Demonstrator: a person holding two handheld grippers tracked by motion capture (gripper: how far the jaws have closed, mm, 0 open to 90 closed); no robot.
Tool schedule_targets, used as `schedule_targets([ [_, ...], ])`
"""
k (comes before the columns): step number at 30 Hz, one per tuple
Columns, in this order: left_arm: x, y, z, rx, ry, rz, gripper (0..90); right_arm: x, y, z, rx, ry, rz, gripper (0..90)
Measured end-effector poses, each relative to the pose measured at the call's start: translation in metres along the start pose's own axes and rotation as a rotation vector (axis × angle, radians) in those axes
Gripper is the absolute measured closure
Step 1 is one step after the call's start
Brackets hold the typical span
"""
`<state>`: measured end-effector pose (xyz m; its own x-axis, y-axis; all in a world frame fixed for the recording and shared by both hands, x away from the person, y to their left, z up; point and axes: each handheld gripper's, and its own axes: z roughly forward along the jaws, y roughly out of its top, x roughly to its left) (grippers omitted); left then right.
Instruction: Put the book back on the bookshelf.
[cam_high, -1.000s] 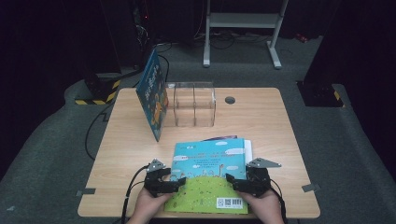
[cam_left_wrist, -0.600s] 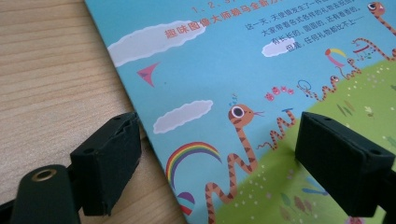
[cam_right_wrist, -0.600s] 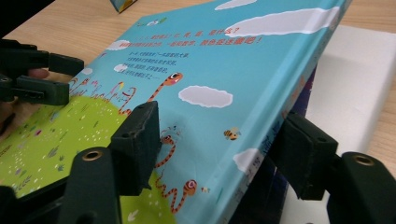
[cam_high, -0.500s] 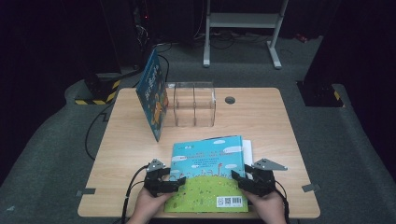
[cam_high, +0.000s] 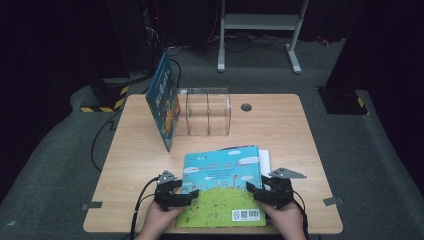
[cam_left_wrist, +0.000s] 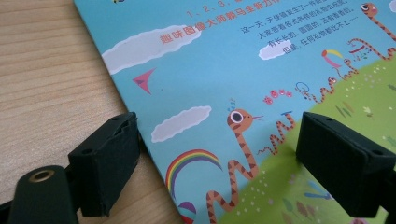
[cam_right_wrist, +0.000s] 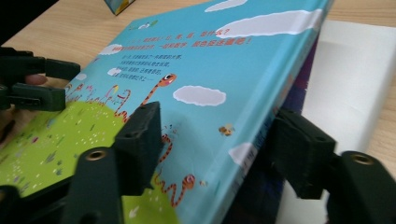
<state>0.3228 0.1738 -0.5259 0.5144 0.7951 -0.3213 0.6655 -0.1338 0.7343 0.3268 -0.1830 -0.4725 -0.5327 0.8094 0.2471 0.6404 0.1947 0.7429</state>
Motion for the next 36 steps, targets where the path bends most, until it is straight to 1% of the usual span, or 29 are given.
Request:
schedule_targets([
  [2,0.000,0.000,0.000,0.000,0.000,0.000,13.7,0.000,0.002,0.005,0.012,0.011,-0.002,30.5],
  [5,0.000,0.000,0.000,-0.001,-0.001,-0.003,13.7,0.000,0.003,0.008,0.016,0.014,0.005,29.9],
  [6,0.000,0.000,0.000,-0.001,-0.001,-0.003,13.7,0.000,0.003,0.008,0.018,0.013,0.003,30.9],
  [7,0.000,0.000,0.000,-0.001,-0.001,-0.002,13.7,0.000,0.003,0.007,0.014,0.012,0.011,34.4],
  [9,0.000,0.000,0.000,0.000,0.000,-0.002,13.7,-0.002,0.003,0.003,-0.007,0.019,0.014,39.9],
  [10,0.000,0.000,0.000,0.000,-0.001,-0.001,13.7,-0.002,0.003,0.003,-0.007,0.019,0.014,39.9],
  [11,0.000,0.000,0.000,0.000,0.000,0.003,13.7,-0.002,0.003,0.000,-0.015,0.015,-0.001,41.8],
  [12,0.000,0.000,0.000,0.000,0.000,0.003,13.6,-0.002,0.003,0.000,-0.015,0.015,-0.001,41.8],
  [14,0.000,0.000,0.000,0.001,0.001,0.004,13.5,-0.001,0.002,-0.003,-0.029,0.010,-0.002,45.6],
  [15,-0.001,0.000,0.000,0.002,0.002,0.004,13.5,-0.001,0.002,-0.003,-0.029,0.010,-0.002,45.6],
  [16,-0.001,0.000,0.000,0.005,0.000,0.001,13.4,0.000,0.001,-0.005,-0.036,0.001,-0.016,45.8],
  [19,0.000,0.001,0.000,0.003,-0.007,0.002,13.1,0.001,0.001,-0.007,-0.041,-0.001,-0.023,46.2],
  [21,0.001,0.001,0.000,0.007,-0.015,-0.001,12.4,0.002,0.000,-0.009,-0.056,-0.001,-0.043,47.2],
  [29,0.001,0.001,0.001,0.009,-0.025,-0.002,7.9,0.005,0.000,-0.015,-0.081,-0.011,-0.069,47.4],
  [32,0.001,0.001,0.001,0.010,-0.029,-0.001,6.6,0.007,0.000,-0.016,-0.087,-0.015,-0.070,47.4],
  [35,0.001,0.001,0.001,0.010,-0.036,-0.009,5.8,0.008,0.001,-0.018,-0.100,-0.021,-0.094,47.3],
  [36,0.002,0.001,0.001,0.010,-0.037,-0.009,5.5,0.009,0.001,-0.019,-0.102,-0.021,-0.095,47.3],
])
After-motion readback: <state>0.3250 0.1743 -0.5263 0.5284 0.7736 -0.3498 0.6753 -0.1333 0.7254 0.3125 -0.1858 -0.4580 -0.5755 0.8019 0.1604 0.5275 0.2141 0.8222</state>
